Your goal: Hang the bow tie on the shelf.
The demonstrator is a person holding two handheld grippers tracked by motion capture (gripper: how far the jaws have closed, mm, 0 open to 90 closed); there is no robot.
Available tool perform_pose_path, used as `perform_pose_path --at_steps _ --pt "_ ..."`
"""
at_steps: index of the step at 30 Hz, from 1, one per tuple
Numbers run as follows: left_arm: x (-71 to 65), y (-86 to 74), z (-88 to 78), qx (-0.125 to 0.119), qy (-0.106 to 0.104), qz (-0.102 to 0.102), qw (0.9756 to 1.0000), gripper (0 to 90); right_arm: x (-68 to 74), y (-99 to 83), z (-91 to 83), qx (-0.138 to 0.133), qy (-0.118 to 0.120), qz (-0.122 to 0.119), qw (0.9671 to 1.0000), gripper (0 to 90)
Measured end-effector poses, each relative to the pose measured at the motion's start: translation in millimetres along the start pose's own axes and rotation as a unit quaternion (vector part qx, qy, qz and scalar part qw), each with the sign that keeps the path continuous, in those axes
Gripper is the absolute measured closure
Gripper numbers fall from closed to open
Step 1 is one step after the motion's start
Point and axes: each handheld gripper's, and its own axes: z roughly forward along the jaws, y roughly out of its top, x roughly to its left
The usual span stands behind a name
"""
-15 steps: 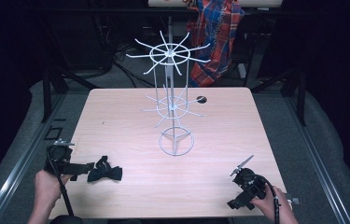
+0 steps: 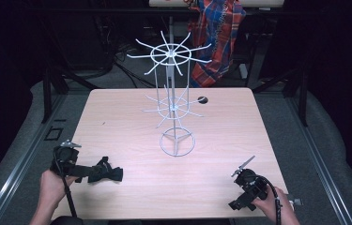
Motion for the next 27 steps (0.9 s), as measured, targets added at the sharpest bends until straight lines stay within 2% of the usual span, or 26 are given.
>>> perform_pose_path --at_steps 4,6,7,9,10,12,13,14,15,18,20,22,25,26,27 --pt "-4.1 1.7 6.2 0.011 -0.002 0.007 0.9999 0.0 0.4 -0.2 1.2 -0.003 0.006 0.004 1.0000 11.9" --pt "-5.4 2.7 8.9 0.015 0.000 0.004 0.9999 0.0 0.3 -0.2 1.2 -0.003 0.006 0.005 1.0000 11.9" --pt "-5.8 3.1 10.1 0.016 0.000 0.001 0.9999 0.0 -0.4 -0.1 0.6 0.003 -0.004 0.000 1.0000 11.9" --pt "-6.9 4.6 13.6 0.022 0.003 0.000 0.9998 0.0 0.3 -0.1 1.6 0.001 0.001 0.006 1.0000 11.9" --pt "-7.9 5.5 15.4 0.024 0.005 -0.003 0.9997 0.0 -1.0 0.8 1.2 0.013 -0.001 -0.005 0.9999 11.9" --pt "-9.6 7.5 19.6 0.030 0.001 -0.001 0.9996 0.0 -0.9 1.2 0.6 0.015 -0.002 -0.005 0.9999 11.9" --pt "-11.2 8.7 22.2 0.034 0.002 -0.001 0.9994 0.0 0.2 0.4 1.4 0.004 -0.001 0.002 1.0000 11.9" --pt "-13.1 9.9 25.1 0.038 0.003 0.002 0.9993 0.0 0.2 0.4 1.4 0.004 -0.001 0.002 1.0000 11.9" --pt "-16.0 11.9 30.1 0.050 0.005 0.009 0.9987 0.0 0.7 0.0 1.8 -0.003 0.001 0.006 1.0000 11.9" --pt "-18.4 13.9 34.7 0.060 0.004 0.012 0.9981 0.4 0.7 -0.2 1.7 -0.001 0.002 0.004 1.0000 11.9" --pt "-20.4 16.0 38.7 0.067 0.011 0.012 0.9976 0.4 0.4 -0.1 1.1 0.001 0.002 0.001 1.0000 11.9" --pt "-20.9 17.6 42.0 0.071 0.010 0.007 0.9974 0.4 0.6 -0.1 0.8 0.001 -0.002 -0.002 1.0000 11.9" --pt "-18.1 18.0 47.0 0.083 0.014 -0.011 0.9964 2.7 0.9 -0.5 1.1 0.000 -0.001 0.000 1.0000 11.9" --pt "-16.8 16.7 49.5 0.091 0.018 -0.020 0.9955 5.9 0.6 -0.5 0.4 0.004 -0.003 -0.001 1.0000 11.9" --pt "-14.7 13.4 54.8 0.114 0.019 -0.034 0.9927 8.5 0.9 -0.4 -0.4 0.007 -0.004 -0.001 1.0000 11.9"
